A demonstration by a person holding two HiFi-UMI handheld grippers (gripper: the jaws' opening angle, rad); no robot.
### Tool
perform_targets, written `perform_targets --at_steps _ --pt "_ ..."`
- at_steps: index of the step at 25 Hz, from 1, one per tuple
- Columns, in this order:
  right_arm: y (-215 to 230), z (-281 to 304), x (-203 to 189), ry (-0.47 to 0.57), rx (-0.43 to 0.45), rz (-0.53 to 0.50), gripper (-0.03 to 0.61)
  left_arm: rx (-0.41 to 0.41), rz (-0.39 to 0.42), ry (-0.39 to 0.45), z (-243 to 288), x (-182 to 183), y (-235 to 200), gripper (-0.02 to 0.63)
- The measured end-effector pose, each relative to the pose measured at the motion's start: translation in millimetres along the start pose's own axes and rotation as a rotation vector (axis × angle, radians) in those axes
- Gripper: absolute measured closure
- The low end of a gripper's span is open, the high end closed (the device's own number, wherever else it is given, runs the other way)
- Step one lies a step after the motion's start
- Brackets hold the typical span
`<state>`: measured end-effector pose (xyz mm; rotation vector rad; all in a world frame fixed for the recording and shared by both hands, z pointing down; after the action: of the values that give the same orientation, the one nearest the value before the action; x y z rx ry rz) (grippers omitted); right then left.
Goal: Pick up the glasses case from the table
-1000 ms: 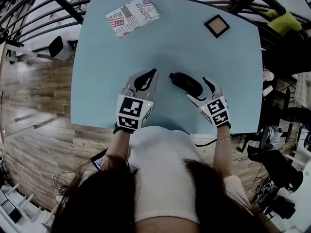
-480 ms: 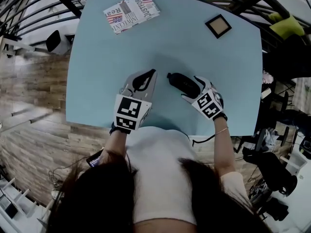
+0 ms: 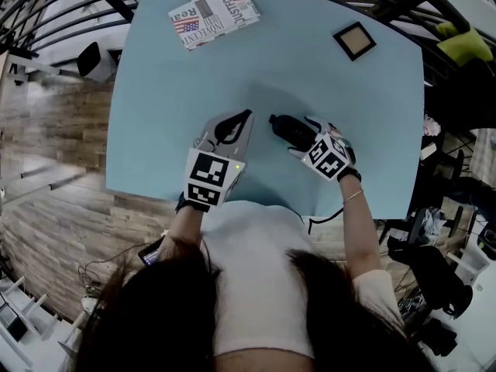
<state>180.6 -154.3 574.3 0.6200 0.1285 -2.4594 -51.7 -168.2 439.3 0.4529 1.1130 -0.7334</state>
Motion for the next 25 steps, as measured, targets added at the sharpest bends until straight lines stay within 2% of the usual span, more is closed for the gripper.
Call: perform_targets --at_steps 6,12,25 --pt "2 11 -2 -0.081 0.049 -0.056 0.181 0.005 -0.007 -0.010 0 -5 0 0.557" --pt "3 21 -3 -0.131 0.114 -0.051 0.183 0.010 -0.012 -0.017 1 -7 -2 0.557" --pt "4 22 -5 -0.109 0.126 -0.048 0.183 0.017 -0.031 -0.021 2 -13 -5 0.557"
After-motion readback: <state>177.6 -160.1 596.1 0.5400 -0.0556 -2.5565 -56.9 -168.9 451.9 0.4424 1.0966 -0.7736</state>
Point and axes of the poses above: the fingertips, and each gripper's own axes: z forward along the fingers, y to its right, x out of its top, the point moved 9 cm from there along -z, backward along the fingers, and after that the axes turned 8 degrees about z, right-handed, at the moved point
